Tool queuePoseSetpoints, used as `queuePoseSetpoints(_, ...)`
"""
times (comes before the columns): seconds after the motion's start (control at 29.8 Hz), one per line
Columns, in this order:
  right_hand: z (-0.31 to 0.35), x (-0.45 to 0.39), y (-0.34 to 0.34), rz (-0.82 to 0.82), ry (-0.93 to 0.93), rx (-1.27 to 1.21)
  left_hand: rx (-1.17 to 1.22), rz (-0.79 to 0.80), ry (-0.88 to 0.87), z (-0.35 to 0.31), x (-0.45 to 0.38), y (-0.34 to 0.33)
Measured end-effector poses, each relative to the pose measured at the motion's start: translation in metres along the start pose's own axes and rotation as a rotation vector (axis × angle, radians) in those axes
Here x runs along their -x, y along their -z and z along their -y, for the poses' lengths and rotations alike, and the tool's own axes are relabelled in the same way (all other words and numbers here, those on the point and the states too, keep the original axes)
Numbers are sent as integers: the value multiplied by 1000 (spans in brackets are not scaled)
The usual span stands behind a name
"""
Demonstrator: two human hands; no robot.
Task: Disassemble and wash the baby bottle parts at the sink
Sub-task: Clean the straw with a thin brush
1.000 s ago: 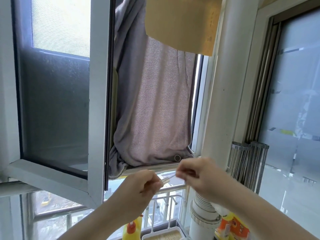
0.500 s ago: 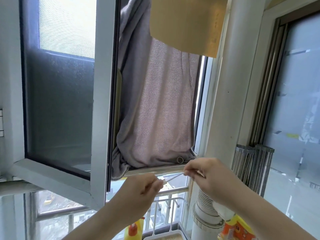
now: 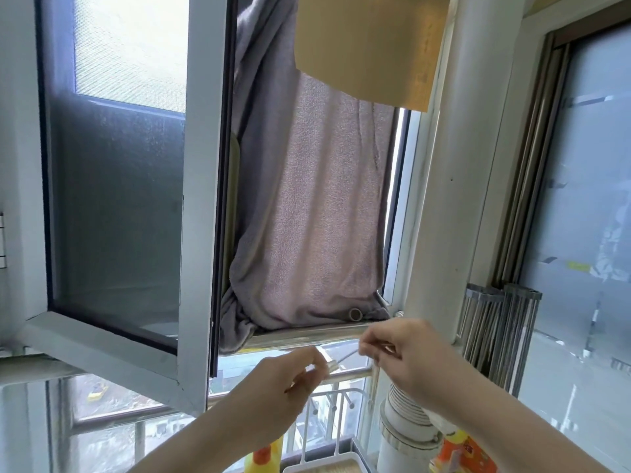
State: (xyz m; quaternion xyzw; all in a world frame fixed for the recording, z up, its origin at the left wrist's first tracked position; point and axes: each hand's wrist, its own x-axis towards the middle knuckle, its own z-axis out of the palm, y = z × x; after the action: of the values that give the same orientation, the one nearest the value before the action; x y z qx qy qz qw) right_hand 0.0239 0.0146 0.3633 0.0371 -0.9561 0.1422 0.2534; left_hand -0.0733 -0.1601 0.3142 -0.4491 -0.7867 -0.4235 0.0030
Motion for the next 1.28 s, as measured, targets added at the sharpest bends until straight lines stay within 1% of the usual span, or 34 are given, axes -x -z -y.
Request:
queuePoseSetpoints(0.07, 3, 0, -3, 51, 59, 8, -80, -23, -52, -1, 0, -1)
queuePoseSetpoints(0.1, 4, -1, -4, 46, 72, 4, -102, -28, -59, -1, 0, -1)
queuePoseSetpoints(0.13, 3, -1, -4, 21, 44, -1, -110, -33, -40, -2, 0, 0)
queuePoseSetpoints(0.2, -3, -1, -2, -41, -27, -16, -97, -29, 29, -2, 0, 1)
queuePoseSetpoints(0.24, -3, -1, -2, -29, -14, -11, -88, -19, 47, -1, 0, 1)
queuePoseSetpoints(0.3, 2, 0, -5, 46, 61, -16, -85, -8, 38, 1, -1, 1)
queuePoseSetpoints(0.34, 3, 1, -7, 48, 68, -18, -97, -16, 21, 1, -1, 2)
queuePoseSetpoints(0.44, -1, 1, -7, -26, -33, -44, -64, -87, 14, 3, 0, 2)
queuePoseSetpoints(0.5, 1, 1, -7, 20, 12, -23, -35, -118, 8, 5, 1, 3)
queuePoseSetpoints(0.57, 2, 0, -6, 49, 32, -17, -44, -105, 9, 6, 1, 2)
queuePoseSetpoints(0.67, -4, -1, -2, -38, -47, -25, -104, -100, 56, 7, 0, 2)
queuePoseSetpoints(0.77, 2, 0, -8, 56, 49, -49, -77, -62, 33, 5, -1, 2)
queuePoseSetpoints(0.81, 2, -1, -10, 58, 34, -49, -69, -52, 20, 5, -2, 2)
queuePoseSetpoints(0.87, -3, -3, -8, -23, -37, -67, -41, -59, 22, 5, -2, 3)
queuePoseSetpoints(0.91, -2, -4, -8, -52, -37, -66, -17, -67, 27, 5, -2, 3)
queuePoseSetpoints(1.01, 5, -5, -13, -7, 51, -43, 69, -66, 1, 1, 0, 4)
queuePoseSetpoints(1.04, 5, -5, -14, -17, 41, -43, 72, -72, -2, 1, 1, 5)
queuePoseSetpoints(1.11, 1, -5, -13, -80, -17, -52, 31, -110, 5, 1, 1, 6)
queuePoseSetpoints(1.14, 1, -4, -13, -79, -12, -53, 2, -134, 5, 0, 1, 6)
queuePoseSetpoints(1.21, 6, -4, -15, -10, 49, -48, -50, -150, 16, -1, 1, 6)
queuePoseSetpoints(1.28, 7, -4, -16, -33, 34, -60, -74, -141, 36, -1, 0, 7)
